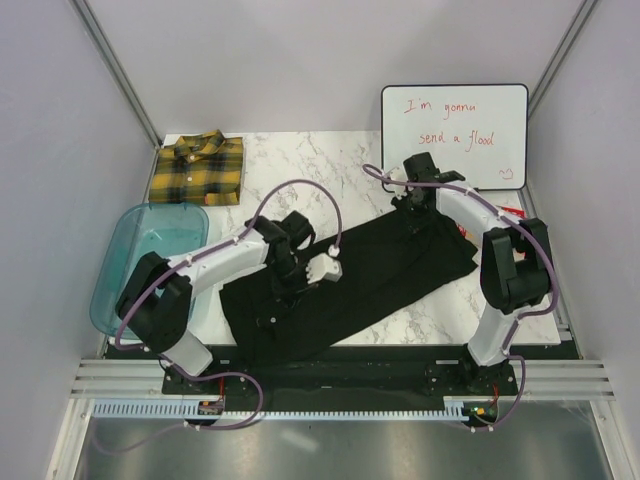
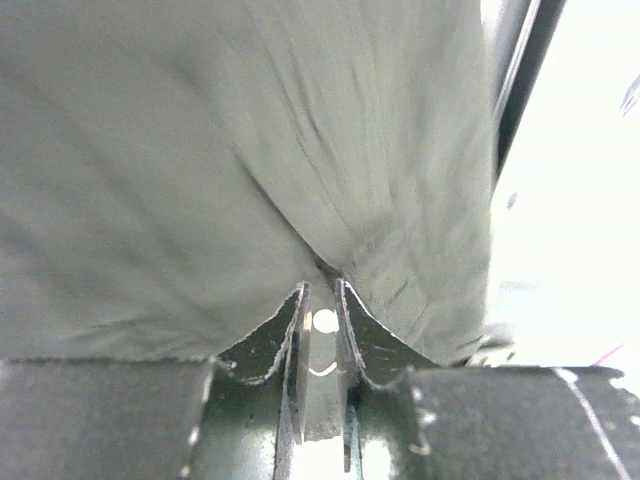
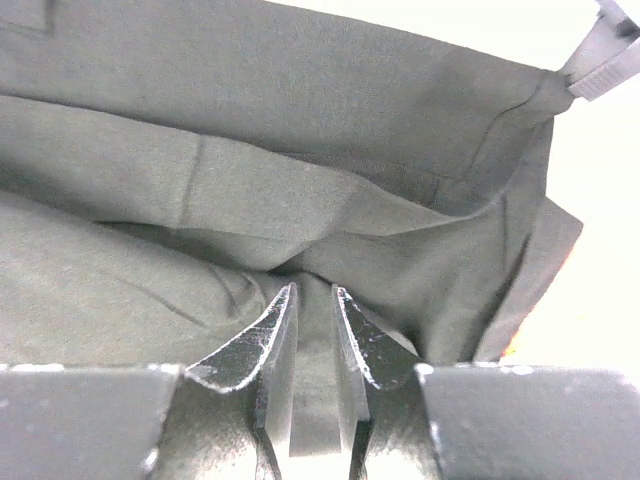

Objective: Fold and stack the long sleeve shirts
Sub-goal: Fold the shirt

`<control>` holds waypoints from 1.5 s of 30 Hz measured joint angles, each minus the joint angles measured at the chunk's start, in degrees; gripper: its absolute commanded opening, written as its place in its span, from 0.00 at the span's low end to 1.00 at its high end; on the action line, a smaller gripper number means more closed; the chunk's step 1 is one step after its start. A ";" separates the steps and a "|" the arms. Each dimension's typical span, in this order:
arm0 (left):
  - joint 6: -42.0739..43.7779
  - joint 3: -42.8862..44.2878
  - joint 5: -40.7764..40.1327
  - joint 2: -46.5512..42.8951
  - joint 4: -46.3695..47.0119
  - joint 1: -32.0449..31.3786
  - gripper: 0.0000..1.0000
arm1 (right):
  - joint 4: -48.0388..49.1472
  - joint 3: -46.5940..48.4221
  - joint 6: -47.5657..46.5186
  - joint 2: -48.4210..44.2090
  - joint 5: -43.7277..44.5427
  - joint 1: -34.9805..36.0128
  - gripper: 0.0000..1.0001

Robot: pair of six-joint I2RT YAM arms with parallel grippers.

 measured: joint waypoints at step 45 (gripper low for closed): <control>-10.56 4.98 36.30 -20.04 5.90 54.42 0.47 | 4.85 42.36 -0.96 33.11 5.57 24.17 0.48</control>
